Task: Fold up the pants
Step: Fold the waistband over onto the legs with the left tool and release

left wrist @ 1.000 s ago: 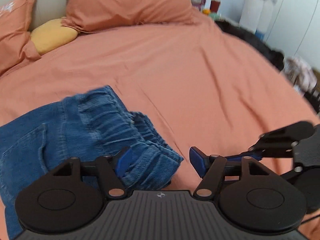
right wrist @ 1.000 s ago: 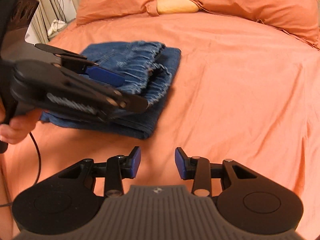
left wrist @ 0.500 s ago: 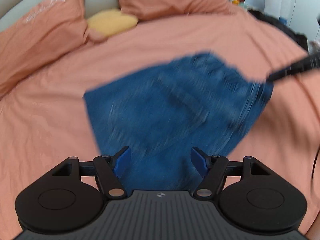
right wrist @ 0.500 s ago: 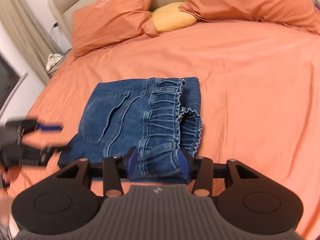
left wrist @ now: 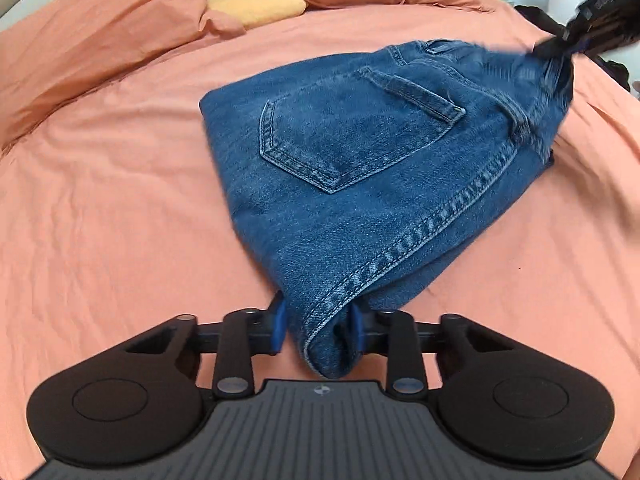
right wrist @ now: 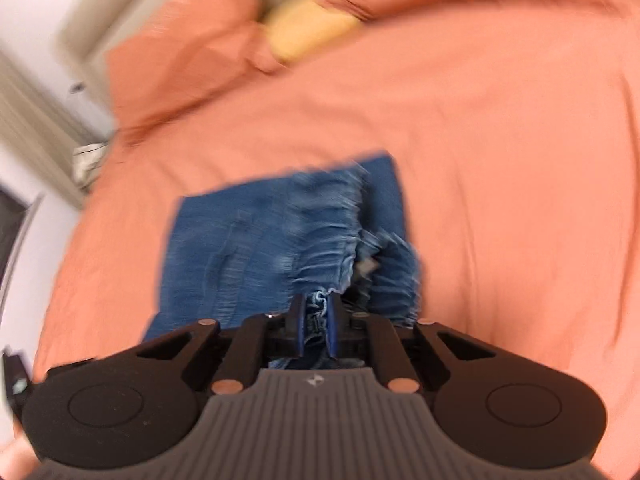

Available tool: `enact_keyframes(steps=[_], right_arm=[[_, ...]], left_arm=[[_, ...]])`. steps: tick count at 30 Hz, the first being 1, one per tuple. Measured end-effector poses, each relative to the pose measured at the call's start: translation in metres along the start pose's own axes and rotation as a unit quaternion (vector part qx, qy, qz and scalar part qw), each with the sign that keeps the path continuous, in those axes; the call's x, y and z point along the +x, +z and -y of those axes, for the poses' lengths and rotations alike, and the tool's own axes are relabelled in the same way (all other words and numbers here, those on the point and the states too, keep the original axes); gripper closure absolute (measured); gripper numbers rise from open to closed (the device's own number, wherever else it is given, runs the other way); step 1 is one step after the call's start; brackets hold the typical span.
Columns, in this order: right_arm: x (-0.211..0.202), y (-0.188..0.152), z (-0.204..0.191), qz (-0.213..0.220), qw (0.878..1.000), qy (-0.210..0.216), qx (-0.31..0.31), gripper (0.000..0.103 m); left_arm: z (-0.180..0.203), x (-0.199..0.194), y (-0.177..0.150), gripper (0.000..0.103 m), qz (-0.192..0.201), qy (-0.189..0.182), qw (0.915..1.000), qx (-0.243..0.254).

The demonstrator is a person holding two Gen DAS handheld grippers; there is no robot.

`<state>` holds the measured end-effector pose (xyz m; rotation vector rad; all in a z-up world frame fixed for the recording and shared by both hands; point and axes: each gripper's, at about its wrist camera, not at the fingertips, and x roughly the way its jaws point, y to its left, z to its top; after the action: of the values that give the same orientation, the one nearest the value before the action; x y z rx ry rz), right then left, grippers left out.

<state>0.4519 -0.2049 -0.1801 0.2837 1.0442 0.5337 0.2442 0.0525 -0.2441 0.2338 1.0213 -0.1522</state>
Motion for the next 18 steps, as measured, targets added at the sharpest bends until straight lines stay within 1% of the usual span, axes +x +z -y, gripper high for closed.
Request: enact_keyframes(steps=[2,3,5,6,8,10,14,15,16,17,18], right_arm=[[-0.018,-0.004,-0.016,0.006,0.998,-0.004,-0.054,0.098],[-0.021,-0.008,-0.022,0.003,0.997,-0.017,-0.079,0.098],[-0.015,-0.019,-0.021,-0.022,0.992,-0.063,-0.102,0.099],[-0.008,-0.027,-0.018,-0.037,0.990,-0.083,-0.106,0.099],[0.009,-0.041,-0.009,-0.058,0.987,-0.104,-0.104,0.099],[0.025,-0.050,-0.002,-0.067,0.986,-0.122,-0.097,0.099],[0.041,-0.054,0.005,-0.075,0.986,-0.130,-0.075,0.099],[0.042,-0.054,0.005,-0.073,0.986,-0.130,-0.074,0.098],[0.041,-0.054,0.005,-0.072,0.986,-0.130,-0.072,0.098],[0.040,-0.053,0.005,-0.072,0.986,-0.129,-0.071,0.097],[0.038,-0.052,0.004,-0.070,0.986,-0.128,-0.075,0.095]], left_arm=[[0.001,0.003,-0.002,0.073,-0.002,0.003,0.9999,0.010],[0.003,0.004,-0.002,0.074,-0.006,0.005,0.9998,0.016],[0.009,0.016,-0.007,0.075,-0.019,0.003,0.9996,0.023],[0.005,0.024,-0.012,0.075,-0.033,-0.002,0.9993,0.018],[0.000,0.030,-0.013,0.076,-0.039,-0.001,0.9991,0.014],[-0.001,0.032,-0.012,0.077,-0.055,0.003,0.9982,0.024],[-0.010,0.028,-0.010,0.081,-0.073,0.003,0.9970,0.027],[-0.012,0.025,-0.009,0.091,-0.076,0.003,0.9967,0.028],[-0.014,0.021,-0.009,0.099,-0.086,0.017,0.9954,0.037],[-0.016,0.015,-0.009,0.099,-0.092,0.042,0.9936,0.051],[-0.023,0.009,-0.008,0.098,-0.090,0.055,0.9927,0.058]])
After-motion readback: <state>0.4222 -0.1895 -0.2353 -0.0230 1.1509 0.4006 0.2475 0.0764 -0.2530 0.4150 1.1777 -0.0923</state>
